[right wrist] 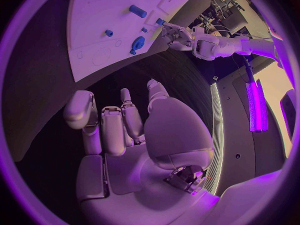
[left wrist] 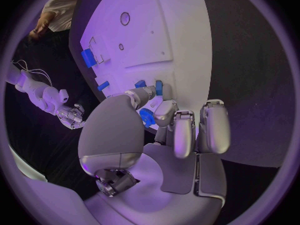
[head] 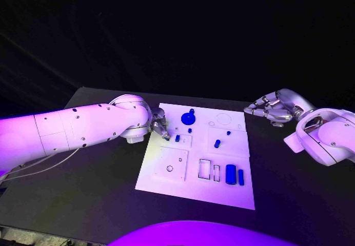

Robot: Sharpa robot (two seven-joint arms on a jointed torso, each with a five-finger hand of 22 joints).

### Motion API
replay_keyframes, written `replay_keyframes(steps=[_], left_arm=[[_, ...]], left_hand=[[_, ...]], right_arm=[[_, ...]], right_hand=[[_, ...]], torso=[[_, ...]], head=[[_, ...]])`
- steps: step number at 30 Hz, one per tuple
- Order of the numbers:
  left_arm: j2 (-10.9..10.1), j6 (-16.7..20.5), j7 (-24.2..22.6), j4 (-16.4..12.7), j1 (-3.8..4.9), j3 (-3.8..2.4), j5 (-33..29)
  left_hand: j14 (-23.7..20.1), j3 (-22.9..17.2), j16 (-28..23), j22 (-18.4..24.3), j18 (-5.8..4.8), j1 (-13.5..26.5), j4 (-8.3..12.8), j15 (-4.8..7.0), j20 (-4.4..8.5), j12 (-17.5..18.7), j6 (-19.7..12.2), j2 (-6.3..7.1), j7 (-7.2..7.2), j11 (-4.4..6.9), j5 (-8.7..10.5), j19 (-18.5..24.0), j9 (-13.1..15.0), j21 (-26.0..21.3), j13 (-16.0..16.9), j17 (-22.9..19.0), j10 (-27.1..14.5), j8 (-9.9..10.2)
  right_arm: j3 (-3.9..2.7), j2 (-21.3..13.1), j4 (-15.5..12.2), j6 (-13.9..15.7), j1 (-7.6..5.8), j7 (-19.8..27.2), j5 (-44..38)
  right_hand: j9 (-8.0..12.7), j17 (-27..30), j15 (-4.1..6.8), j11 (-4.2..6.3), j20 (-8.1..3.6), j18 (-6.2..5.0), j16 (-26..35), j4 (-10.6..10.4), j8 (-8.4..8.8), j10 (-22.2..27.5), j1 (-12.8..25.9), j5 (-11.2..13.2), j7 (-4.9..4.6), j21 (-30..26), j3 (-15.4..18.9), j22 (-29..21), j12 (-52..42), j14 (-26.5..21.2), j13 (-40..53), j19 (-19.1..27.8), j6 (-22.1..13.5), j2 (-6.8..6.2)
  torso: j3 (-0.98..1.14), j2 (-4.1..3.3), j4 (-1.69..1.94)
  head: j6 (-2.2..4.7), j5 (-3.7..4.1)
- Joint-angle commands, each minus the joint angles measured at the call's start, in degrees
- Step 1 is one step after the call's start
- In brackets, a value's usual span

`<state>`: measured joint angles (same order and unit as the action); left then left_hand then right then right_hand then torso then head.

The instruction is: Assemble the parts on the task board

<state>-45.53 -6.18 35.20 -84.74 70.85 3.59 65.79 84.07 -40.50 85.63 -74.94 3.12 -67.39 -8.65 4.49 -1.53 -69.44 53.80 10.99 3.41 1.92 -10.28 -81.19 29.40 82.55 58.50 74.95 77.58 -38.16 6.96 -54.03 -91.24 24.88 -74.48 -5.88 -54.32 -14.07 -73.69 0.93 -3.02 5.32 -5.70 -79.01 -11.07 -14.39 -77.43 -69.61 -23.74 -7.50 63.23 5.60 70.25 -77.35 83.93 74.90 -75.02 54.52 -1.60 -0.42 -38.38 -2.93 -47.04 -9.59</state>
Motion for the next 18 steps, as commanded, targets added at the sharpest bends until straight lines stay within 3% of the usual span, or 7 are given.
replay_keyframes(steps=[1, 12, 18], left_arm=[[-0.06, -1.42, 0.27, -0.02, -0.13, 0.07, 0.34], [0.19, -1.8, 0.34, 0.16, -0.12, 0.07, 0.05], [0.41, -1.93, 0.35, 0.32, -0.12, 0.07, 0.03]], left_hand=[[4.19, -8.52, -0.13, -0.54, 0.23, 0.06, 8.03, 0.52, 0.19, -0.1, 0.79, -0.68, -1.14, 0.08, -0.17, -0.43, 0.1, 0.36, 0.07, 8.35, 0.53, -0.21], [4.22, -8.53, -0.11, -1.41, 0.03, 1.79, 7.84, 0.72, 0.27, -1.71, 1.4, -0.83, -1.55, 0.38, -0.03, -0.93, 0.09, 0.8, 2.18, 8.37, 1.83, -1.09], [4.24, -5.79, -0.1, -2.02, -0.1, 4.41, 6.39, 1.04, 0.43, -2.82, 2.01, -0.86, -2.25, 0.84, 0.15, -1.27, -0.36, 1.08, 3.67, 8.4, 2.69, -1.52]], right_arm=[[-0.01, -0.03, -0.04, -0.33, 0.01, 0.24, -0.15], [-0.01, -0.1, -0.14, -0.3, 0.01, 0.23, -0.15], [-0.01, -0.15, -0.2, -0.28, 0.01, 0.22, -0.15]], right_hand=[[-0.06, 0.0, 0.47, 0.3, -0.45, -0.51, 0.27, -0.26, -0.07, 0.06, -0.1, -0.4, 0.19, -0.24, 0.19, -0.06, -0.07, 2.41, 0.09, -0.07, -0.35, 0.48], [-0.06, 0.0, 0.47, 0.3, -0.45, -0.51, 0.27, -0.26, -0.07, 0.06, -0.1, -0.4, 0.19, -0.24, 0.19, -0.06, -0.07, 2.41, 0.09, -0.07, -0.35, 0.48], [-0.06, 0.0, 0.47, 0.3, -0.45, -0.51, 0.27, -0.26, -0.07, 0.06, -0.1, -0.4, 0.19, -0.24, 0.19, -0.06, -0.07, 2.41, 0.09, -0.07, -0.35, 0.48]], torso=[[0.02, -0.04, -0.04], [0.06, -0.01, -0.05], [0.04, -0.02, -0.05]], head=[[-0.02, -0.01], [-0.13, 0.1], [-0.22, 0.19]])
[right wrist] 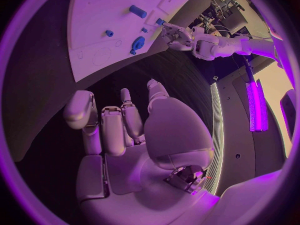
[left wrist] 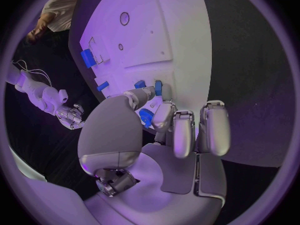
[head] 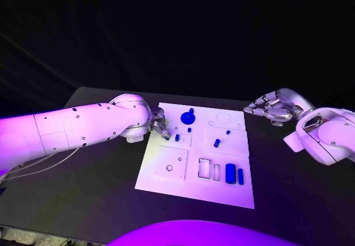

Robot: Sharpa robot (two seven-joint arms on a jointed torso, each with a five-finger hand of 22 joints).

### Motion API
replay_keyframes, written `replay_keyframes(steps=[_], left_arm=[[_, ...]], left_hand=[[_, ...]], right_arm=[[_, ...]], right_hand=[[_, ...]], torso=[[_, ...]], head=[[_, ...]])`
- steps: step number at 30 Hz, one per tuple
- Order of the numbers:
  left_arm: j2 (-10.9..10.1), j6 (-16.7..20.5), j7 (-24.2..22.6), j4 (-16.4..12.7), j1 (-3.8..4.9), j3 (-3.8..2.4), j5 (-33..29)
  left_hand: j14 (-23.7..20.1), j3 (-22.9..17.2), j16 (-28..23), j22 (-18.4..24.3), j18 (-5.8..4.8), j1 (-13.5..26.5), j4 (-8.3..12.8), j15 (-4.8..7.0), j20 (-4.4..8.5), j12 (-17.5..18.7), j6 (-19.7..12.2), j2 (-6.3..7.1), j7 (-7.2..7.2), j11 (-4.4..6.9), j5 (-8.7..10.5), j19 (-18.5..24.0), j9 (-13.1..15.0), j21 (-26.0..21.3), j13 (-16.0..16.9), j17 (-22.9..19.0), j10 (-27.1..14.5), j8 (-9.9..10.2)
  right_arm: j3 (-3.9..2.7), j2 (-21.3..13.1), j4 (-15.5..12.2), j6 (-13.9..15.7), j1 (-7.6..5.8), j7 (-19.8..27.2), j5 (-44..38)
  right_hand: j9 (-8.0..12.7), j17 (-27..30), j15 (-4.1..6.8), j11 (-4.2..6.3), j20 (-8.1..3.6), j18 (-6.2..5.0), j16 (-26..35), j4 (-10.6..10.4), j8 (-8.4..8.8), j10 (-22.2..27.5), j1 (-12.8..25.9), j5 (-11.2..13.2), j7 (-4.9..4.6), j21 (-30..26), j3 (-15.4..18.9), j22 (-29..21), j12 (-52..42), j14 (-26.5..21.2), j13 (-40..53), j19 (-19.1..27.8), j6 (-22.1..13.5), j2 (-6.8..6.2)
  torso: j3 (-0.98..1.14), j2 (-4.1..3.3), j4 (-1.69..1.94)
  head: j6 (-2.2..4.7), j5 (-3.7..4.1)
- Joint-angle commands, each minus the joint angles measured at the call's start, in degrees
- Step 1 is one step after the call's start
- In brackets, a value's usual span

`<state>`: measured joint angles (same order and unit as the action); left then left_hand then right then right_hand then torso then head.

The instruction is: Assemble the parts on the task board

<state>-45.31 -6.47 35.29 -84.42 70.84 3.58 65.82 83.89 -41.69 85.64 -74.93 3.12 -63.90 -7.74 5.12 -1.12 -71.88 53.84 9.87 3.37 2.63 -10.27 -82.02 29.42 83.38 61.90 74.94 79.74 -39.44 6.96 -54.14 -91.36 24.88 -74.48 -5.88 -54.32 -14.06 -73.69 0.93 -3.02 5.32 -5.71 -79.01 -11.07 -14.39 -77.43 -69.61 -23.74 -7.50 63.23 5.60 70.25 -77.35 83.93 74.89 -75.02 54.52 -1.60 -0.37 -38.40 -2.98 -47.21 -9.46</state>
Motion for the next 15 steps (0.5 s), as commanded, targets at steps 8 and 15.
replay_keyframes(steps=[8, 15], left_arm=[[0.41, -1.93, 0.27, 0.44, -0.11, 0.08, -0.03], [0.75, -2.17, 0.26, 0.87, -0.11, 0.08, -0.03]], left_hand=[[4.43, -1.59, -0.09, -2.49, -0.19, 2.33, 4.06, 0.69, 0.25, -0.95, 2.55, 0.08, -2.59, 0.43, 0.17, -0.7, -1.13, 0.45, 1.13, 8.43, 0.86, -0.25], [4.43, -0.11, -0.09, -2.81, -0.26, 2.78, 3.33, 0.78, 0.34, -1.23, 2.96, -0.07, -2.76, 0.55, 0.17, -0.88, -1.53, 0.59, 1.54, 8.43, 1.06, -0.23]], right_arm=[[-0.01, -0.1, -0.15, -0.2, 0.01, 0.25, -0.15], [-0.01, -0.13, -0.22, -0.12, 0.01, 0.31, -0.15]], right_hand=[[-0.07, 0.0, 0.47, 0.3, -0.45, -0.51, 0.27, -0.26, -0.07, 0.06, -0.1, -0.4, 0.19, -0.24, 0.2, -0.06, -0.07, 2.41, 0.09, -0.07, -0.35, 0.49], [-0.07, 0.0, 0.47, 0.3, -0.45, -0.51, 0.27, -0.26, -0.07, 0.06, -0.1, -0.4, 0.19, -0.24, 0.2, -0.06, -0.07, 2.41, 0.09, -0.07, -0.35, 0.49]], torso=[[0.0, 0.04, -0.01], [-0.02, 0.03, 0.06]], head=[[-0.18, 0.14], [-0.31, 0.23]])
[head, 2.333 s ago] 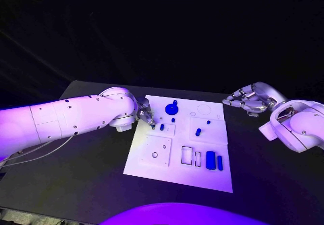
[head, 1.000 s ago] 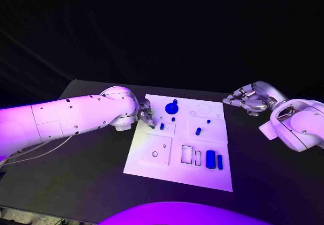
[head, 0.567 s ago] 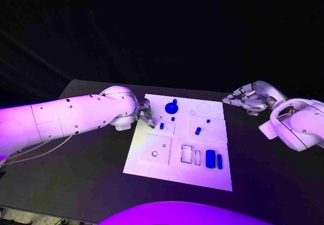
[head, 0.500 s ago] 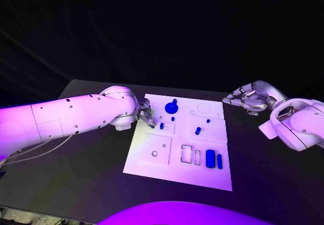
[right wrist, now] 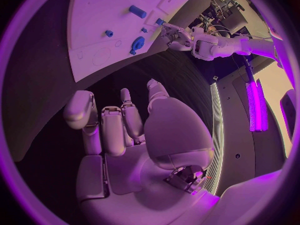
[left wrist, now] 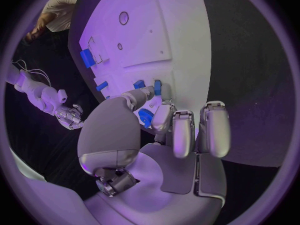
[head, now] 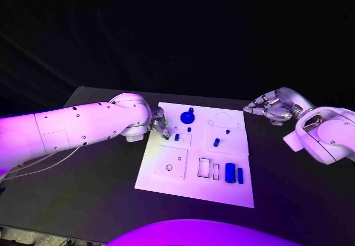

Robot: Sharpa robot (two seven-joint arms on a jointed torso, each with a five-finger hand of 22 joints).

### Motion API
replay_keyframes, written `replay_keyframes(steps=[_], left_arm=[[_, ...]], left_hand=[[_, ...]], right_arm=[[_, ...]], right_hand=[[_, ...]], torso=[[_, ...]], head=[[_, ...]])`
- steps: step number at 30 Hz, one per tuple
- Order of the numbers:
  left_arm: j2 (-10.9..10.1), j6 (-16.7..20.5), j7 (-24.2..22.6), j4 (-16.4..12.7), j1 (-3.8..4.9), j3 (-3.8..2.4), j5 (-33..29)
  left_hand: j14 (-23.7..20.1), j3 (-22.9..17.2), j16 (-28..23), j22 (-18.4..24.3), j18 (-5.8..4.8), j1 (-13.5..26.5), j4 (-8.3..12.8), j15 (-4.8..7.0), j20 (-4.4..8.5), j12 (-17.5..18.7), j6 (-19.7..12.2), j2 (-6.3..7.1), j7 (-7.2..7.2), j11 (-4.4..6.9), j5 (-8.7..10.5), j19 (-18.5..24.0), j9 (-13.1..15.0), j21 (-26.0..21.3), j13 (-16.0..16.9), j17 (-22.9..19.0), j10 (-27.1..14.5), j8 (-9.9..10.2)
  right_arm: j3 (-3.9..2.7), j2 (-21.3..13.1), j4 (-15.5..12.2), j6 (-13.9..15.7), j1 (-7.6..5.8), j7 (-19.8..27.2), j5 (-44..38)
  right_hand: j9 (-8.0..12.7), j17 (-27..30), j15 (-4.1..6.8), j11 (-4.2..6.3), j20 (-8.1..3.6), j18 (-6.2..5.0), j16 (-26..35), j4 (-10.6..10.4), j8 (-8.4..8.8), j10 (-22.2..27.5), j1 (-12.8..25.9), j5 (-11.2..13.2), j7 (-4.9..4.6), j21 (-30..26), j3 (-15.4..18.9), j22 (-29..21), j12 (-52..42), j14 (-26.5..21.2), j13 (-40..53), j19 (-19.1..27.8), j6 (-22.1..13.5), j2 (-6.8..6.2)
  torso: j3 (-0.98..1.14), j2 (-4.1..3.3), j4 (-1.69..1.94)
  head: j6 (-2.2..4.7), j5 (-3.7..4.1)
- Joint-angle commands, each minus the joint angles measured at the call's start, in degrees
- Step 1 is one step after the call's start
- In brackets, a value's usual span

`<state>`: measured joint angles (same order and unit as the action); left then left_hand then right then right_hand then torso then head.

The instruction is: Assemble the parts on the task board

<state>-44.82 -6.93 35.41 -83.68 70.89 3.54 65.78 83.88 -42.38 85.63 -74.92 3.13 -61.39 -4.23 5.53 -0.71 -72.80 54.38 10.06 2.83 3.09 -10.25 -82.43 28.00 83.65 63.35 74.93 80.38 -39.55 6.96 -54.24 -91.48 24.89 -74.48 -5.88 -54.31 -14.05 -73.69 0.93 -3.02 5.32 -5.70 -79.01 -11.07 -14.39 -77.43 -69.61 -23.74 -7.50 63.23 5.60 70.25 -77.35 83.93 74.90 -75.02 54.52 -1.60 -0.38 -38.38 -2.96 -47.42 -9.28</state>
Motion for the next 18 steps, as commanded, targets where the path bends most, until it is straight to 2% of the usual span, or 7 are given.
replay_keyframes(steps=[1, 18], left_arm=[[0.32, -1.72, 0.15, 0.2, -0.16, 0.11, 0.0], [0.86, -2.14, 0.12, 0.72, -0.16, 0.12, 0.0]], left_hand=[[4.44, 0.89, -0.09, -2.9, -0.29, 0.36, -0.34, 0.38, -0.05, -0.37, 2.5, -0.29, -2.26, 0.12, 0.16, -0.52, -0.19, 0.36, 0.18, 8.45, 0.46, -0.11], [4.47, 6.89, -0.05, -3.82, -0.49, 1.28, -3.16, 0.6, 0.18, -1.25, 3.84, -0.91, -2.6, 0.38, 0.19, -1.04, -1.69, 0.79, 1.58, 8.5, 1.11, 0.18]], right_arm=[[-0.01, -0.04, -0.11, -0.12, 0.01, 0.31, -0.16], [-0.01, -0.15, -0.2, -0.09, 0.01, 0.3, -0.16]], right_hand=[[-0.08, 0.0, 0.47, 0.3, -0.45, -0.51, 0.27, -0.26, -0.07, 0.06, -0.1, -0.4, 0.19, -0.24, 0.2, -0.06, -0.07, 2.41, 0.09, -0.07, -0.35, 0.48], [-0.08, 0.0, 0.47, 0.3, -0.45, -0.51, 0.27, -0.26, -0.07, 0.06, -0.1, -0.4, 0.19, -0.24, 0.2, -0.06, -0.07, 2.41, 0.09, -0.07, -0.35, 0.48]], torso=[[-0.02, -0.02, 0.04], [-0.05, 0.02, 0.01]], head=[[-0.09, 0.05], [-0.15, 0.18]])
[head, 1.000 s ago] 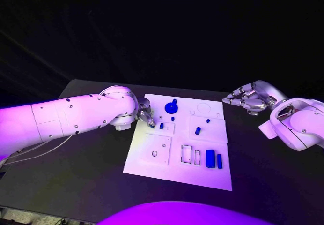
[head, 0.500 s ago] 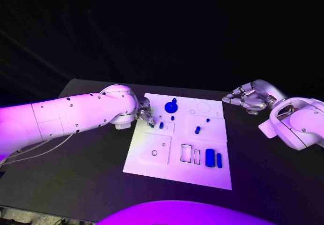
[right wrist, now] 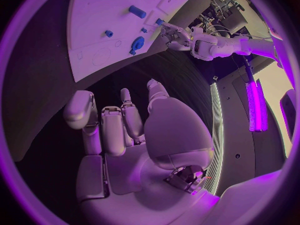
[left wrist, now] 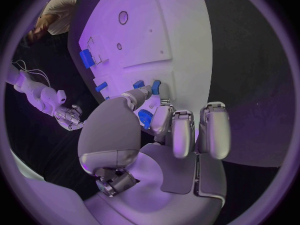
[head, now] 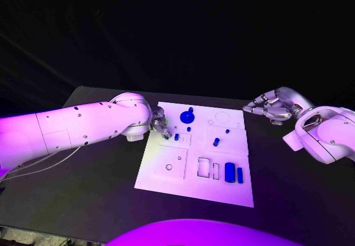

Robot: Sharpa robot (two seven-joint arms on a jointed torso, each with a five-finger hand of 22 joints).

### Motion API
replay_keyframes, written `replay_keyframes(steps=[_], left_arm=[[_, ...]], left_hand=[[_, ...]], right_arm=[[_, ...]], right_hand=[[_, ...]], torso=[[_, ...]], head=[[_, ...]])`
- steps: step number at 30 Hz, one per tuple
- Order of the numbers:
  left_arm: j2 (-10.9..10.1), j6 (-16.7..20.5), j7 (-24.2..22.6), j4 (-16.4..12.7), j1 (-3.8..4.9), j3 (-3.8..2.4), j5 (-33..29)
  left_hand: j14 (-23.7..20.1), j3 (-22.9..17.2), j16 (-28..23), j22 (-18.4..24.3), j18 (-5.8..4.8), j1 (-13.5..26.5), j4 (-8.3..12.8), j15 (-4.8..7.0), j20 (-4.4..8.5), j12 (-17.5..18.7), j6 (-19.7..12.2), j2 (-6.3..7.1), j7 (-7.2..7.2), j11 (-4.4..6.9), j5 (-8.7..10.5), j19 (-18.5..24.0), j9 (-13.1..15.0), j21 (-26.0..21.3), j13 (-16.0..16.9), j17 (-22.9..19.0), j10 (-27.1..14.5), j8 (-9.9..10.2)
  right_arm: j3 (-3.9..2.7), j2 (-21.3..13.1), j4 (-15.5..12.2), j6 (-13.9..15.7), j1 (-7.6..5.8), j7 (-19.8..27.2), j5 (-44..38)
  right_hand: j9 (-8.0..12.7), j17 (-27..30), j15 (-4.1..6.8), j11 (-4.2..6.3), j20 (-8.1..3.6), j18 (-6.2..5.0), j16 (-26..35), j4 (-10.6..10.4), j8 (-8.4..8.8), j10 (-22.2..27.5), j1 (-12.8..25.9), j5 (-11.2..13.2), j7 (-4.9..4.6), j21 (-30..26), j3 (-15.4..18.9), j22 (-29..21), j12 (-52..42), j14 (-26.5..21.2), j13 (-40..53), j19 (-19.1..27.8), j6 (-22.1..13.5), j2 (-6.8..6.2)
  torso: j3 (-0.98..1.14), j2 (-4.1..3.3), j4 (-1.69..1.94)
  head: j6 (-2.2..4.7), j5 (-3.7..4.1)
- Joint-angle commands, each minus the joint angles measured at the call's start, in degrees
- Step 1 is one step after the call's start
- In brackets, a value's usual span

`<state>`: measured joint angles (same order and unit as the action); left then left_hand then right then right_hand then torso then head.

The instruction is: Assemble the parts on the task board

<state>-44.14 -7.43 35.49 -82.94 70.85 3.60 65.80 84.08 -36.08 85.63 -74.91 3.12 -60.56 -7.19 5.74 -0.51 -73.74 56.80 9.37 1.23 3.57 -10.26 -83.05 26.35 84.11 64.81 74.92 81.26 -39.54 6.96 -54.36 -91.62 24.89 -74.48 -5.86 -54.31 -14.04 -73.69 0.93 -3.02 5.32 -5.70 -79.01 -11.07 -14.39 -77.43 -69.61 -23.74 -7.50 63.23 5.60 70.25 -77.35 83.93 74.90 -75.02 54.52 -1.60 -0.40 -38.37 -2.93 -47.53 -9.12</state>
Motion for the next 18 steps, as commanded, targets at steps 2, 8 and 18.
replay_keyframes(steps=[2, 8, 18], left_arm=[[0.21, -1.71, 0.04, 0.01, -0.11, 0.06, -0.02], [0.25, -1.74, 0.05, 0.12, -0.11, 0.06, -0.02], [0.28, -1.4, 0.06, 0.63, -0.11, 0.06, -0.02]], left_hand=[[4.27, 1.11, -0.05, -3.87, -0.48, 0.49, -0.44, 0.4, -0.01, -0.36, 1.52, -0.26, -1.01, -0.09, 0.19, -0.44, -0.15, 0.35, 0.23, 8.51, 0.27, 0.19], [4.28, 2.26, -0.04, -3.96, -0.5, 0.58, -0.99, 0.42, 0.02, -0.46, 1.73, -0.36, -1.05, -0.06, 0.18, -0.5, -0.42, 0.39, 0.41, 8.53, 0.33, 0.26], [4.28, 4.84, -0.05, -4.07, -0.52, 1.02, -2.7, 0.44, 0.04, -0.53, 2.06, -0.8, -1.04, -0.07, 0.18, -0.54, -1.01, 0.43, 0.6, 8.52, 0.38, 0.44]], right_arm=[[-0.01, -0.03, -0.06, -0.09, 0.01, 0.28, -0.16], [-0.01, -0.05, -0.08, -0.08, 0.01, 0.3, -0.16], [-0.01, -0.07, -0.09, -0.05, 0.01, 0.31, -0.16]], right_hand=[[-0.09, 0.0, 0.47, 0.3, -0.45, -0.51, 0.27, -0.26, -0.08, 0.06, -0.1, -0.4, 0.19, -0.24, 0.2, -0.06, -0.07, 2.41, 0.09, -0.07, -0.35, 0.49], [-0.09, 0.0, 0.47, 0.3, -0.45, -0.51, 0.27, -0.26, -0.08, 0.06, -0.1, -0.4, 0.19, -0.24, 0.2, -0.06, -0.07, 2.41, 0.09, -0.07, -0.35, 0.49], [-0.09, 0.0, 0.47, 0.3, -0.45, -0.51, 0.27, -0.26, -0.08, 0.06, -0.1, -0.4, 0.19, -0.24, 0.2, -0.06, -0.07, 2.41, 0.09, -0.07, -0.35, 0.49]], torso=[[-0.03, 0.02, -0.01], [-0.02, -0.02, 0.02], [-0.03, -0.02, 0.0]], head=[[0.0, 0.06], [-0.01, 0.06], [0.05, 0.18]])
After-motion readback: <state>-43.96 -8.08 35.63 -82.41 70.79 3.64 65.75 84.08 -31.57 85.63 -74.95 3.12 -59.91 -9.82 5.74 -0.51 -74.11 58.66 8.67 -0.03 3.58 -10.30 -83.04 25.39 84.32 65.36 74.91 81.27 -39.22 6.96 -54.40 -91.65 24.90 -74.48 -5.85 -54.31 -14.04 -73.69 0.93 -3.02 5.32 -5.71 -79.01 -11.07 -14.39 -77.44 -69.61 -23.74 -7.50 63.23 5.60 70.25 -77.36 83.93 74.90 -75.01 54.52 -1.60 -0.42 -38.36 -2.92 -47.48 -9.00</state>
